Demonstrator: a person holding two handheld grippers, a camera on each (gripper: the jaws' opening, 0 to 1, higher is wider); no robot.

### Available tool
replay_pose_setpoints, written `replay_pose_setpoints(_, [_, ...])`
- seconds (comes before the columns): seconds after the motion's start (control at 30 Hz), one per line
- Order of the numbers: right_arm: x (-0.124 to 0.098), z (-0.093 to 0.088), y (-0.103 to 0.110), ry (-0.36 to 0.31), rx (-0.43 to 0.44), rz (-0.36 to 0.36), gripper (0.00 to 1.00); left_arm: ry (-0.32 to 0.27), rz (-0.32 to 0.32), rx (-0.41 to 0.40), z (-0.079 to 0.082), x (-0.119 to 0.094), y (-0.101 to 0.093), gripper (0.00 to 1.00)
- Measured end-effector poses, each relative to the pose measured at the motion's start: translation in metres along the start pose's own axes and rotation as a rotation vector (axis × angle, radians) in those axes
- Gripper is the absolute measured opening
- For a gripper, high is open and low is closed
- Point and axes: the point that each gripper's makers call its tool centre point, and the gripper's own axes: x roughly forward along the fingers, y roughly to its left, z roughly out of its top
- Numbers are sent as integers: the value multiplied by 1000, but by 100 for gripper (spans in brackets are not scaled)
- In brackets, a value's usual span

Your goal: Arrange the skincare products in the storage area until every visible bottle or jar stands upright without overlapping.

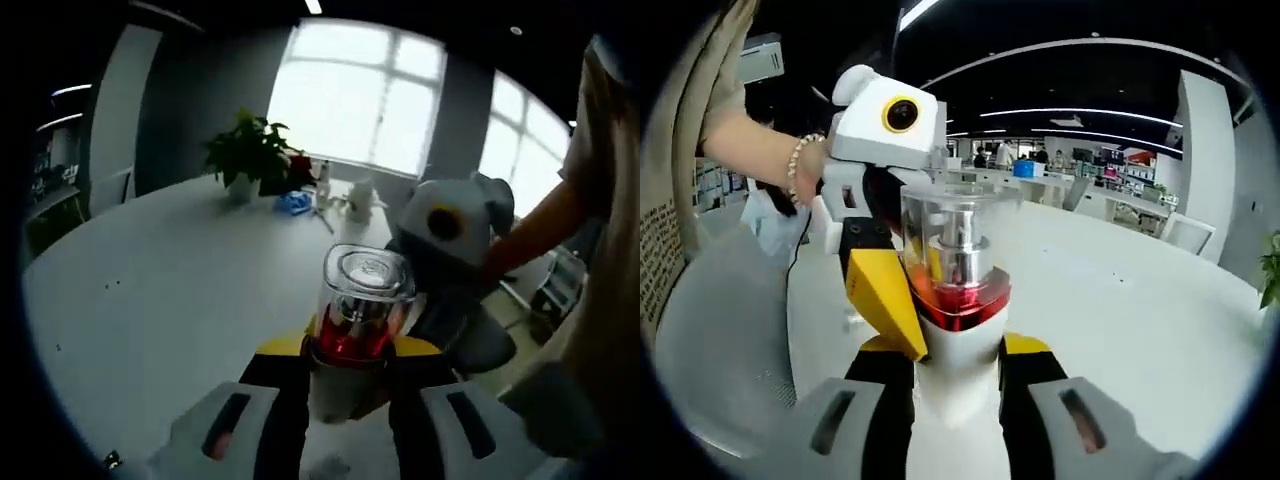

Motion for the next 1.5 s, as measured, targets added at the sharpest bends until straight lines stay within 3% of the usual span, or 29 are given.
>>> replay_pose_setpoints(0.2, [15, -16, -25, 23, -8, -25, 31, -3, 26, -44, -6, 14, 27, 26])
replay_pose_setpoints(0.37, [24, -24, -42, 37, -16, -62, 31, 5, 45, -32, -7, 24, 48, 27])
replay_pose_setpoints(0.6, [32, -30, -60, 30, -3, -89, 31, -1, 63, -34, -5, 32, 65, 27])
replay_pose_setpoints(0.9, [34, -29, -77, 8, 26, -116, 32, -36, 61, -74, 5, 44, 73, 28])
replay_pose_setpoints(1.23, [37, -25, -74, -13, 90, -116, 33, -42, 71, -108, 5, 40, 77, 30])
replay_pose_setpoints(1.37, [42, -25, -73, -26, 127, -129, 45, -43, 85, -111, 6, 37, 79, 31])
replay_pose_setpoints(1.5, [41, -18, -71, -22, 121, -143, 49, -45, 114, -112, 8, 32, 81, 37])
